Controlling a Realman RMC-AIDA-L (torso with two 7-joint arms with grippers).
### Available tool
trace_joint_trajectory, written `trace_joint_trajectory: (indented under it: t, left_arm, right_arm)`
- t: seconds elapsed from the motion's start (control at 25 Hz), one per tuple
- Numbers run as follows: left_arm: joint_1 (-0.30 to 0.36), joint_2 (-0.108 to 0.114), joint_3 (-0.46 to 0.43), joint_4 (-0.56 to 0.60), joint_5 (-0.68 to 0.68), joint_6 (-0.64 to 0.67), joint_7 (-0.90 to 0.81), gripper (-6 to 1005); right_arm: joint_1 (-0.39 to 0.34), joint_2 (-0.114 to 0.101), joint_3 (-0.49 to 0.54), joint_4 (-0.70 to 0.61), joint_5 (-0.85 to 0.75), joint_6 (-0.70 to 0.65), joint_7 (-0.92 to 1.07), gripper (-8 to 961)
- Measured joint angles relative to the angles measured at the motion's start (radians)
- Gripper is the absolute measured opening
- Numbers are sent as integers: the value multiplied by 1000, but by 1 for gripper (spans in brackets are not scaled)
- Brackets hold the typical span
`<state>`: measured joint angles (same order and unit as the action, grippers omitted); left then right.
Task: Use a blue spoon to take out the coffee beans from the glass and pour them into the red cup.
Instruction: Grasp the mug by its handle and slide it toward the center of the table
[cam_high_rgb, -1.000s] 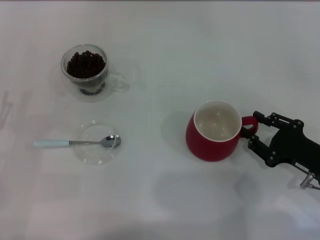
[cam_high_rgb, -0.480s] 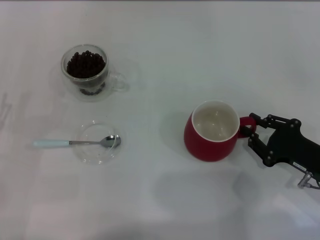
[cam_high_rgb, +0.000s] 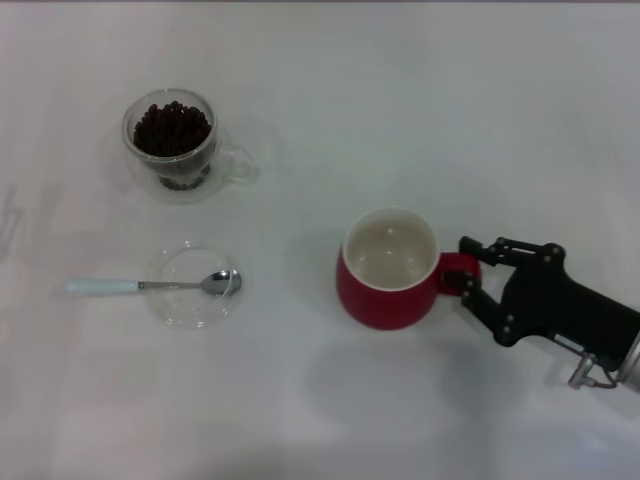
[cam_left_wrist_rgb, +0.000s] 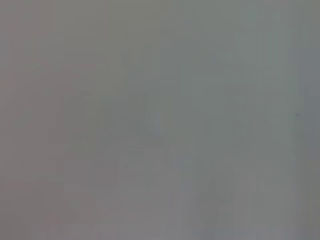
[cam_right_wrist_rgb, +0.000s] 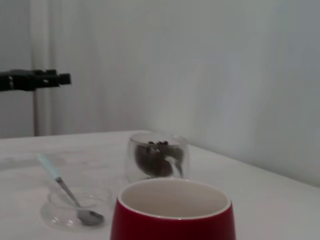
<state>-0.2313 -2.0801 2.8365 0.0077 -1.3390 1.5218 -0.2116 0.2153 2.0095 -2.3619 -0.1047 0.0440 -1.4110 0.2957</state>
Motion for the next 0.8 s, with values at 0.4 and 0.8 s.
trace_joint_trajectory:
  t: [0.4,0.8]
  left_arm:
    - [5,0,0,0,0,0,0,847]
    - [10,0,1,0,1,0,0,847]
  right_arm:
    - [2,0,-68,-59,-9,15,6,317]
    - [4,0,-129,-68,-10,44,8,323]
